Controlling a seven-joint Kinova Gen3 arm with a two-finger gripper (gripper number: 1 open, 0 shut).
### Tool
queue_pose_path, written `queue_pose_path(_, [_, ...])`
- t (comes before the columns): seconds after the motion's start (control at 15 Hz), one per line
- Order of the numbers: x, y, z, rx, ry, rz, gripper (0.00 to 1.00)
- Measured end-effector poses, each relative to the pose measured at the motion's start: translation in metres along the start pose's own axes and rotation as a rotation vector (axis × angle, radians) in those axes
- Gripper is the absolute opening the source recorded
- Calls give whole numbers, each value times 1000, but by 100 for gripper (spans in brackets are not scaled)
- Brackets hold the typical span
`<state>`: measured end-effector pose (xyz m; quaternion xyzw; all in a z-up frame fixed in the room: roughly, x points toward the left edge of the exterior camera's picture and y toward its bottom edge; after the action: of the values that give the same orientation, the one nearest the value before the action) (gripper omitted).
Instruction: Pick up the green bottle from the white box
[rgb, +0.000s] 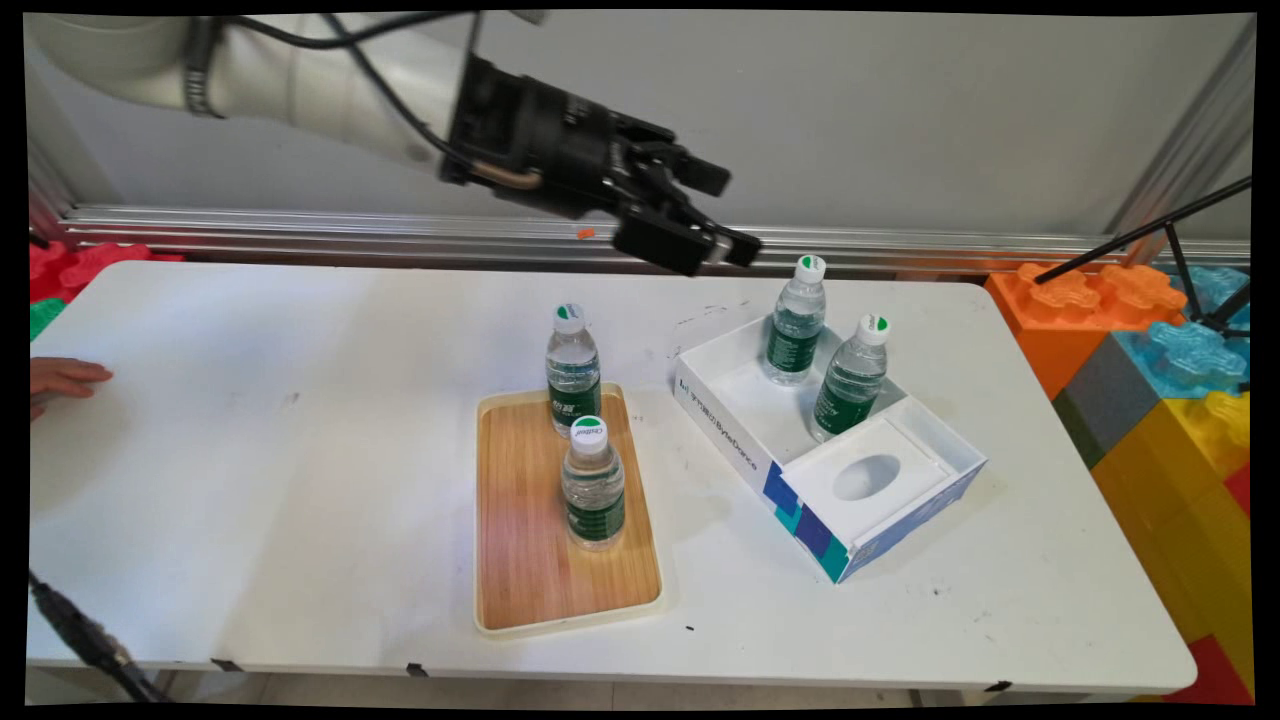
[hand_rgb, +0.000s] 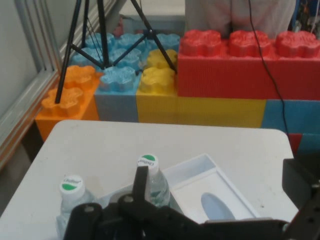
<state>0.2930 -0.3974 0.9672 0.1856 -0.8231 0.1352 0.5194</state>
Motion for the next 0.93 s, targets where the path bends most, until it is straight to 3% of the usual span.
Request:
queue_pose_path(0.53, [-1, -17, 56, 9, -40, 69, 100])
queue_pose_path(0.93, [-19, -34, 89, 8, -79, 84, 100])
